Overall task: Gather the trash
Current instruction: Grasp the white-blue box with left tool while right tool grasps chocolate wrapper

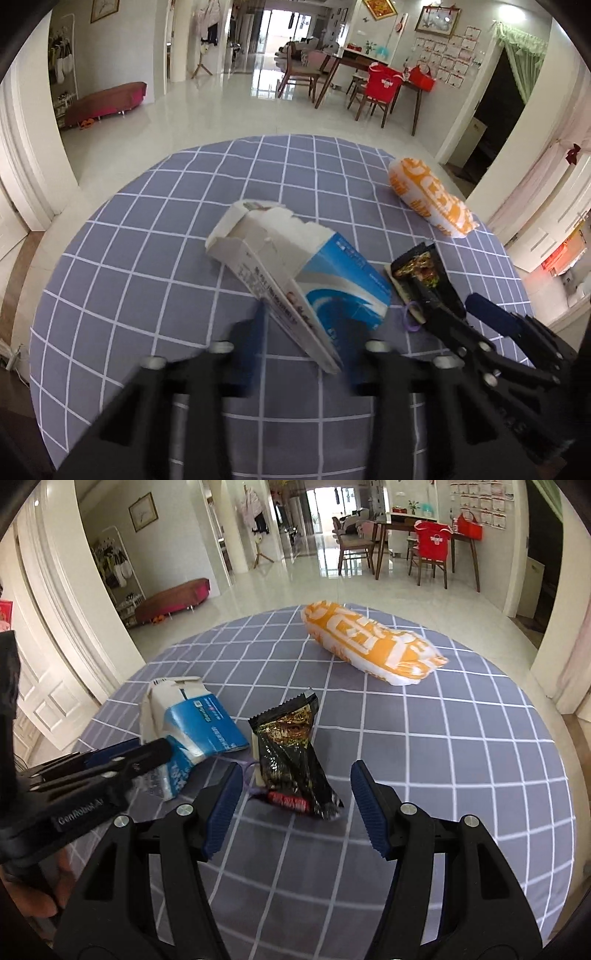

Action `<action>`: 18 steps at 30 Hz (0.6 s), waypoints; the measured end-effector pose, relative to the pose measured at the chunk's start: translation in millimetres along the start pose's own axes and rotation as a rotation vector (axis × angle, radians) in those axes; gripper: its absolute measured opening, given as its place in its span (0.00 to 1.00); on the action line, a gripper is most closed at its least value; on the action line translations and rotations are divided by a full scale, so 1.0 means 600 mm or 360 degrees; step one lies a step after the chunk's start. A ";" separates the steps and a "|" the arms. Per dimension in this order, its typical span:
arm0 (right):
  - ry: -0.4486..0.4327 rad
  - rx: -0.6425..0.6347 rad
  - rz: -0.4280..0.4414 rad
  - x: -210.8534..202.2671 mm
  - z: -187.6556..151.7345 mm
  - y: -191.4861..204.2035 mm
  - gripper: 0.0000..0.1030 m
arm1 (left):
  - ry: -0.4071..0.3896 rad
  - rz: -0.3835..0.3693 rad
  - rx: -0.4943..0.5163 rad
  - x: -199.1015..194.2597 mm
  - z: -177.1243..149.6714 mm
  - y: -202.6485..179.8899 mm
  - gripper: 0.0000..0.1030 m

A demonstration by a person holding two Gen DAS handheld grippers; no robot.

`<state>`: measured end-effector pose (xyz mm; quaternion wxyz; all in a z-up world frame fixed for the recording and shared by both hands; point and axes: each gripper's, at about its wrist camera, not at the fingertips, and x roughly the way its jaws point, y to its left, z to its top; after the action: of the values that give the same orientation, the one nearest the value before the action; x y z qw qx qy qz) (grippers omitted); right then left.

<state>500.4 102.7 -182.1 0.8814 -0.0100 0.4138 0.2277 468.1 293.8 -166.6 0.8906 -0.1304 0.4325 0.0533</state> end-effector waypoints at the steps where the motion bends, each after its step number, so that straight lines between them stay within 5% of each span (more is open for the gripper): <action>1: 0.0009 -0.0008 -0.0012 0.005 0.001 -0.001 0.53 | -0.0009 0.0005 -0.0003 0.000 0.000 0.002 0.22; 3: 0.0044 -0.0029 0.0002 0.018 0.002 -0.002 0.38 | -0.0034 0.0035 0.0013 -0.004 -0.002 0.001 0.07; 8: 0.0022 -0.0065 -0.0014 0.009 -0.002 0.007 0.24 | -0.0090 0.0038 0.0026 -0.023 -0.009 -0.003 0.05; 18: -0.0105 0.0054 0.0060 -0.094 -0.026 -0.033 0.23 | -0.0216 -0.0008 0.0095 -0.112 -0.023 -0.051 0.05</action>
<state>466.4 59.5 -154.3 0.8902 0.0203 0.3884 0.2374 422.5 261.8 -116.4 0.9214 -0.1011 0.3722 0.0469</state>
